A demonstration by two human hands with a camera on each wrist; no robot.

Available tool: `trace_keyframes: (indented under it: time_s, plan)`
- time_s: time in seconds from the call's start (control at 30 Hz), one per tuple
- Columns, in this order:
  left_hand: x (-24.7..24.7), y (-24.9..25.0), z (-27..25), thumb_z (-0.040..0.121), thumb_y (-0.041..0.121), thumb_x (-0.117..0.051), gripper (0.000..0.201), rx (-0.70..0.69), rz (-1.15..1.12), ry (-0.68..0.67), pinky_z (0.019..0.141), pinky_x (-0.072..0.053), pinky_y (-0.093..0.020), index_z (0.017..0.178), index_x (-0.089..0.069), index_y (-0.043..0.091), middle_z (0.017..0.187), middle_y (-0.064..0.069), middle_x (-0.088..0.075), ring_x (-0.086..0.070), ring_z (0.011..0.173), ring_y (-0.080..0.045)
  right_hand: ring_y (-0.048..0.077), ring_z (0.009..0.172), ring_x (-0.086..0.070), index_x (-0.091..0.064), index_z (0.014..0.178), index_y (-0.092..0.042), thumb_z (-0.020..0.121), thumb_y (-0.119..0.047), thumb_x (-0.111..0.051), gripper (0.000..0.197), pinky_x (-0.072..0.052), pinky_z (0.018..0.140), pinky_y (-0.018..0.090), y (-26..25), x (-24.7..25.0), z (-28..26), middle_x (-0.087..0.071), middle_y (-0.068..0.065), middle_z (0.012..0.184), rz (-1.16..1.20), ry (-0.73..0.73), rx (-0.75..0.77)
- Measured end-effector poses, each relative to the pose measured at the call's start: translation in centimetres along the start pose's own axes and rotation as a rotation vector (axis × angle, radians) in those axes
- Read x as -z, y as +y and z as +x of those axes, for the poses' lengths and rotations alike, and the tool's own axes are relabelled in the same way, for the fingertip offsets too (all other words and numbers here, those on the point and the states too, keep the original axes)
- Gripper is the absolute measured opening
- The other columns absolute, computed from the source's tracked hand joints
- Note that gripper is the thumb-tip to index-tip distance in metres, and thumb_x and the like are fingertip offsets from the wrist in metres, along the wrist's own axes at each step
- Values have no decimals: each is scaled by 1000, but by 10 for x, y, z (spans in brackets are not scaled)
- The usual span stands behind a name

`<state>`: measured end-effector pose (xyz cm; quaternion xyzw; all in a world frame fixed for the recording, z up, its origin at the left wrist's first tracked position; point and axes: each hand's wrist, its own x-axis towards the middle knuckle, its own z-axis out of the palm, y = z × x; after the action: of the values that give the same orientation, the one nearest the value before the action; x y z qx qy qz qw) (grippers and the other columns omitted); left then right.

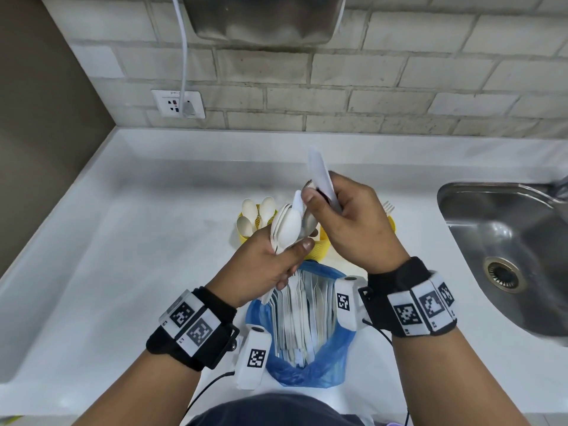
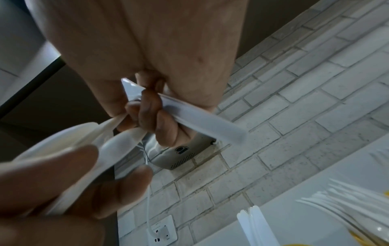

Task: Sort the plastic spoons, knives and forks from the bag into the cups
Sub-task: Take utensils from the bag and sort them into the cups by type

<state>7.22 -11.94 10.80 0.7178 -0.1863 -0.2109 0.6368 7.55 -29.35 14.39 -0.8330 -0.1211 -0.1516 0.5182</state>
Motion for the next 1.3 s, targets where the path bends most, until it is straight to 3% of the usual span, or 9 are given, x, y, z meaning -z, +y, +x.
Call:
trace_keyframes:
  time_s: [0.13,0.23,0.33,0.5,0.63,0.73,0.93,1.17,1.3]
  plan:
    - [-1,0,1,102,31,-61,26,8,-7,4,49,-41,-30,79,-68,39,62,-2,-46,-42,50,-15,6,56,-47,-60,85,-12,106,-15,-56,21,-41,61,29,-1,4,2,-52,-17,59,192,133,-74]
    - [-1,0,1,102,31,-61,15,39,-24,22,49,-37,-29,96,-65,18,60,1,-44,-40,51,-15,2,54,-45,-65,93,3,105,-15,-57,23,-40,60,24,2,7,2,-52,-18,57,218,93,-114]
    - [-3,-1,2,102,29,-61,22,47,-13,44,49,-36,-30,88,-56,13,58,1,-43,-39,49,-15,1,55,-51,-65,85,-5,103,-11,-60,20,-41,59,16,-2,7,-2,-58,-17,58,185,-4,-102]
    - [-4,0,1,101,31,-63,24,69,-3,57,48,-37,-30,86,-54,15,60,-1,-41,-39,49,-14,22,55,-31,-63,92,-6,107,-22,-51,25,-26,53,38,0,3,1,-39,5,60,480,210,-210]
    - [-5,3,-1,102,29,-62,21,58,-1,58,46,-35,-29,88,-54,15,60,-2,-39,-36,48,-15,24,59,-53,-52,93,-5,112,-19,-38,27,-47,56,32,-1,11,9,-56,10,74,739,463,-254]
    - [-5,3,0,101,31,-63,20,58,12,73,46,-34,-31,90,-54,17,61,-5,-40,-36,48,-17,36,73,-70,-47,100,-9,113,-24,-35,23,-59,69,42,2,19,10,-68,16,84,995,565,-308]
    - [-2,0,3,99,41,-63,11,12,181,158,56,-42,-27,96,-57,31,56,21,-56,-50,49,-3,30,52,-55,-39,111,-15,113,-32,-34,19,-57,66,49,-3,18,11,-47,13,65,998,763,-206]
    - [-2,-2,5,100,36,-62,12,-48,295,240,59,-38,-6,109,-59,29,69,36,-60,-57,65,10,14,40,-25,-49,96,-13,110,-37,-44,28,-28,43,19,-12,3,3,-30,-1,54,673,482,-162]
    - [2,-1,6,100,38,-62,11,-98,349,288,71,-41,-9,111,-60,37,90,16,-62,-59,88,1,6,41,-37,-61,91,-4,101,-26,-64,25,-32,44,19,-8,1,-1,-44,-14,52,422,198,-136]
